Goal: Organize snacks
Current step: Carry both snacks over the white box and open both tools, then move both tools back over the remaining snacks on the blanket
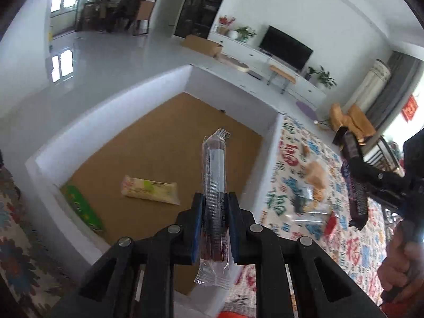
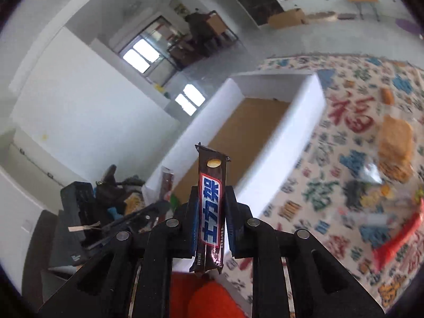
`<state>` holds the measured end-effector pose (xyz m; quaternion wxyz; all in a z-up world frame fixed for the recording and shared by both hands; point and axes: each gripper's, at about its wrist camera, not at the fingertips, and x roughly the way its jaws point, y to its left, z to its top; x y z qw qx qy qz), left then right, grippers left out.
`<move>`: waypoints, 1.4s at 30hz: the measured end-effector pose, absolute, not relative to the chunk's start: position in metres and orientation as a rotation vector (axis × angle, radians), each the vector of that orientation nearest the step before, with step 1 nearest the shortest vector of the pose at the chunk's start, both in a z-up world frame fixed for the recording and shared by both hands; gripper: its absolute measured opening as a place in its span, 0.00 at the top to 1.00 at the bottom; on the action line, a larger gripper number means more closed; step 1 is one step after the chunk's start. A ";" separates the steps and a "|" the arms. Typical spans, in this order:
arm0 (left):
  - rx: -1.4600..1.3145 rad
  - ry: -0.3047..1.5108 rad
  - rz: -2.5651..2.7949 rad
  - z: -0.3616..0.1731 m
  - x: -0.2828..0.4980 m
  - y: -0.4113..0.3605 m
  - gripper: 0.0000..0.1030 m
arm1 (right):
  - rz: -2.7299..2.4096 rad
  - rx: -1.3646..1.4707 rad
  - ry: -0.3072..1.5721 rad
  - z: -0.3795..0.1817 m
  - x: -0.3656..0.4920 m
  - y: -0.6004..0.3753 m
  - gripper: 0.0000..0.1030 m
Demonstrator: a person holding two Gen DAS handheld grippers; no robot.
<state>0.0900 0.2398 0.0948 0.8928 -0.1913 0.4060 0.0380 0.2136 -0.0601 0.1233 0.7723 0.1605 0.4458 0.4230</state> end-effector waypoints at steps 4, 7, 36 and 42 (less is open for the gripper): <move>-0.355 0.903 0.223 0.073 0.097 0.271 0.82 | 0.939 0.320 0.940 0.121 0.224 0.008 0.71; -0.348 0.948 0.257 0.058 0.097 0.278 0.74 | 0.908 0.306 0.936 0.113 0.231 0.024 0.51; 0.126 1.019 -0.247 -0.070 0.168 -0.040 0.00 | 0.127 -0.125 0.880 -0.054 0.145 -0.340 0.35; 0.135 0.936 -0.308 -0.073 0.206 -0.040 0.00 | 0.131 -0.048 0.903 -0.058 0.149 -0.352 0.26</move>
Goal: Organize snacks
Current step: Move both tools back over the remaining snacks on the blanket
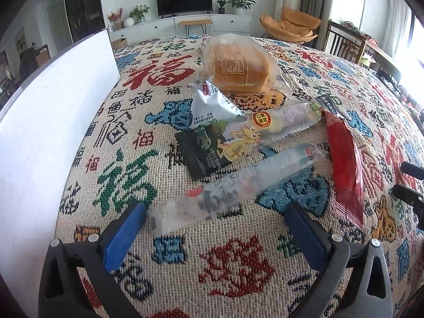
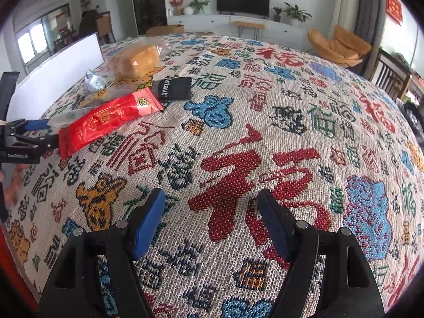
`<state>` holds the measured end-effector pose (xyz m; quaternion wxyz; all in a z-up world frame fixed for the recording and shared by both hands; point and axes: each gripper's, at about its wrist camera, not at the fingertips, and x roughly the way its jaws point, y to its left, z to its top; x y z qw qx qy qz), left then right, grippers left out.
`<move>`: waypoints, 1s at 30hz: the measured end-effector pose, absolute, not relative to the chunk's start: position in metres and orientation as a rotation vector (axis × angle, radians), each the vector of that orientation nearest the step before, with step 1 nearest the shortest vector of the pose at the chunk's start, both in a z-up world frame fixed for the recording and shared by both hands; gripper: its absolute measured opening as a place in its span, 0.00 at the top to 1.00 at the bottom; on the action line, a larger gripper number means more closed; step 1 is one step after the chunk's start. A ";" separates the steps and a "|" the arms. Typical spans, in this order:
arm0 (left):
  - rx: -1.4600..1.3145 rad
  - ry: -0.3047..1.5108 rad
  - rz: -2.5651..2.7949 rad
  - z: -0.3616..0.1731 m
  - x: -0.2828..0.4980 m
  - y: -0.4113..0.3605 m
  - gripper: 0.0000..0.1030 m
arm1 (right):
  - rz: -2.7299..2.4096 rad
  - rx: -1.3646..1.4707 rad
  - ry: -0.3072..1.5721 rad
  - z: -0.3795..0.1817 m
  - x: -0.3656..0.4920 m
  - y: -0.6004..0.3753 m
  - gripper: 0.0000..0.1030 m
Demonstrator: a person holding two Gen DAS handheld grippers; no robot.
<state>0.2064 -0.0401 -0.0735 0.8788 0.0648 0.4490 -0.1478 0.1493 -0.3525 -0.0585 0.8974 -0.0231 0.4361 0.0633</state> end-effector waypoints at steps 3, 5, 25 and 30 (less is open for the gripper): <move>0.142 0.934 -0.307 -0.072 0.211 -0.043 0.00 | 0.121 -0.068 0.901 -0.058 0.147 -0.349 0.26; 0.139 0.935 -0.308 -0.072 0.211 -0.044 0.00 | 0.122 -0.062 0.903 -0.059 0.146 -0.349 0.25; 0.140 0.934 -0.308 -0.072 0.211 -0.043 0.00 | 0.121 -0.062 0.903 -0.059 0.148 -0.351 0.24; 0.140 0.934 -0.308 -0.072 0.211 -0.043 0.00 | 0.122 -0.061 0.903 -0.059 0.148 -0.350 0.24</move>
